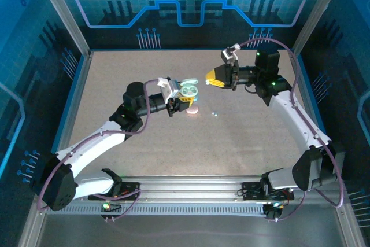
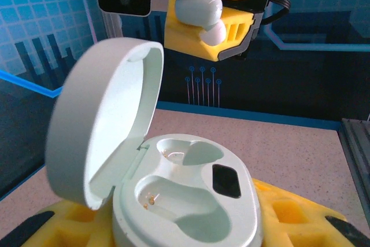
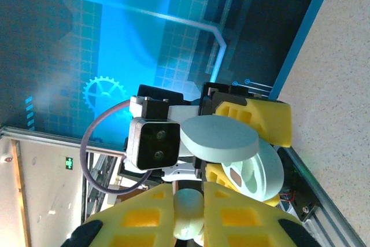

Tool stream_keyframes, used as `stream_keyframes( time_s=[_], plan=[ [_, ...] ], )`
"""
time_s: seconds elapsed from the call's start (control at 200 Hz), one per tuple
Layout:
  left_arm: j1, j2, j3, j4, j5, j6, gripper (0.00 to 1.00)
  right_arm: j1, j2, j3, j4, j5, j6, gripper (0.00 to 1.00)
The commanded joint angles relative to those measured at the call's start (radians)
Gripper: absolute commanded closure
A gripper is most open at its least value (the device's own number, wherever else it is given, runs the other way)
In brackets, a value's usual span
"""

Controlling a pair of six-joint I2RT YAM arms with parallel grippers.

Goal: Insert wireless bluetooth earbuds into charging case

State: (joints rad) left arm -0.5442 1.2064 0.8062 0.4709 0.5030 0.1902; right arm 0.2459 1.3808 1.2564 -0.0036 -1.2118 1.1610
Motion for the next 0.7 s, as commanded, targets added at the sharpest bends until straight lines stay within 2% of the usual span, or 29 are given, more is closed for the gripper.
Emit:
stream_keyframes(
  time_s=[0.0, 0.135, 0.185, 0.695],
  plan=[
    [-0.008, 0.007, -0.015, 0.079, 0.029, 0.023, 0.73, 0.031, -0.022, 0.040, -0.145, 0.020, -0.115, 0.84],
    [-0.018, 0.011, -0.015, 0.102, 0.023, 0.018, 0.73, 0.079, -0.022, 0.106, -0.374, 0.103, -0.334, 0.84],
    [-0.020, 0.013, -0.014, 0.106, 0.026, 0.015, 0.73, 0.089, -0.027, 0.115, -0.399, 0.126, -0.373, 0.84],
    [-0.045, 0.034, 0.007, 0.104, 0.042, -0.009, 0.73, 0.138, -0.048, 0.114, -0.449, 0.261, -0.494, 0.84]
  ],
)
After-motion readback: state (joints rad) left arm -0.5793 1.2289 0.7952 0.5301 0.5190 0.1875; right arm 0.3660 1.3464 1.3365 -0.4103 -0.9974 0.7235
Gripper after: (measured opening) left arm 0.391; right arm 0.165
